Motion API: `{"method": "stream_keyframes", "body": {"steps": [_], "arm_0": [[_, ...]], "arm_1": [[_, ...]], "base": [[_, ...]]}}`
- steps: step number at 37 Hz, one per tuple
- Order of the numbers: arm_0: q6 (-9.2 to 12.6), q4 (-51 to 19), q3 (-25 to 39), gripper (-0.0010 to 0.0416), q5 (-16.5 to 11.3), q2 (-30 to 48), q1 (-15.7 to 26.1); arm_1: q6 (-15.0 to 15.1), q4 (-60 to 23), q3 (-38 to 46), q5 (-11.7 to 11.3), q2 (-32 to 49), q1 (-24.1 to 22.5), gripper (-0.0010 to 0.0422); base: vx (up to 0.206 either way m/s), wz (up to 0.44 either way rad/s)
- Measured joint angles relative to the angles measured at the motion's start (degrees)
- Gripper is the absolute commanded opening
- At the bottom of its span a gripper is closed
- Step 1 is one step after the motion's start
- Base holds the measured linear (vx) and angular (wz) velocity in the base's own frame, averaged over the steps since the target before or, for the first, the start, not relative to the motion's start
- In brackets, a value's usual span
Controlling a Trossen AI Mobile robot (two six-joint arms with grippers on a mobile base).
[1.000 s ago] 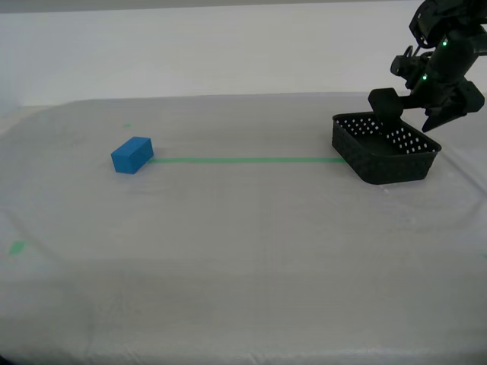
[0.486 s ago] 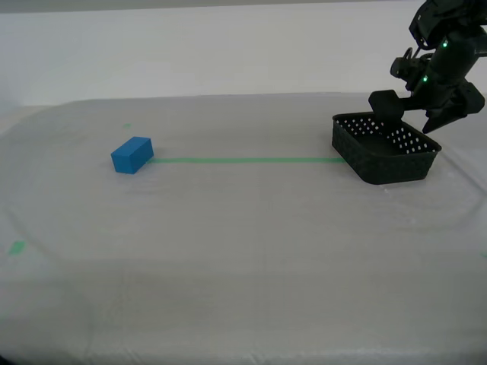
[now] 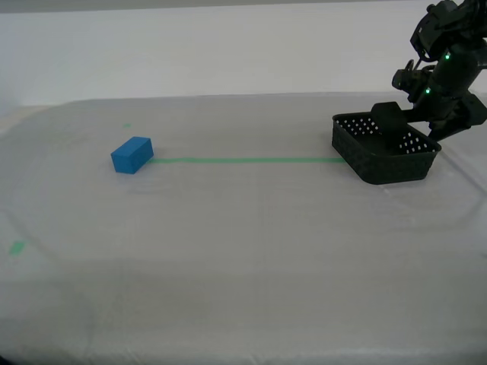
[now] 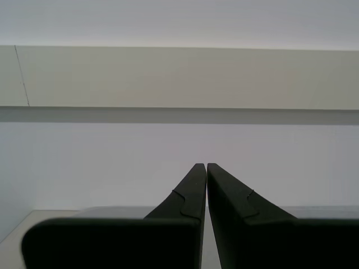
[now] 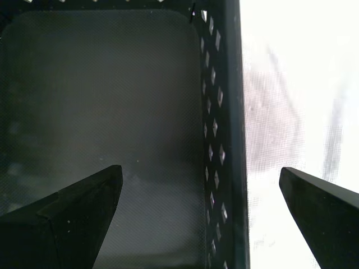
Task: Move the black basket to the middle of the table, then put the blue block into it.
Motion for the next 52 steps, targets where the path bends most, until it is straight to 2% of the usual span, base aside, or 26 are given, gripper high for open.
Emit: {"method": "stream_keyframes", "body": {"steps": [5, 22, 27, 38, 52], "arm_0": [[-1.5, -0.7, 0.1, 0.0393, -0.5, 0.0, 0.0], [-1.5, -0.8, 0.1, 0.0393, 0.2, -0.2, 0.0], [-1.3, -0.8, 0.1, 0.0375, 0.2, -0.2, 0.0], [-1.0, -0.9, 0.1, 0.0266, 0.2, -0.2, 0.0], [-1.0, -1.4, 0.1, 0.0056, 0.2, -0.2, 0.0]], "arm_1": [[0.0, 0.0, 0.0, 0.0, 0.0, 0.0, 0.0000], [0.0, 0.0, 0.0, 0.0, 0.0, 0.0, 0.0000], [0.0, 0.0, 0.0, 0.0, 0.0, 0.0, 0.0000], [0.0, 0.0, 0.0, 0.0, 0.0, 0.0, 0.0000], [0.0, 0.0, 0.0, 0.0, 0.0, 0.0, 0.0000]], "base": [[0.000, 0.000], [0.000, 0.000], [0.000, 0.000], [0.000, 0.000], [0.000, 0.000]]}}
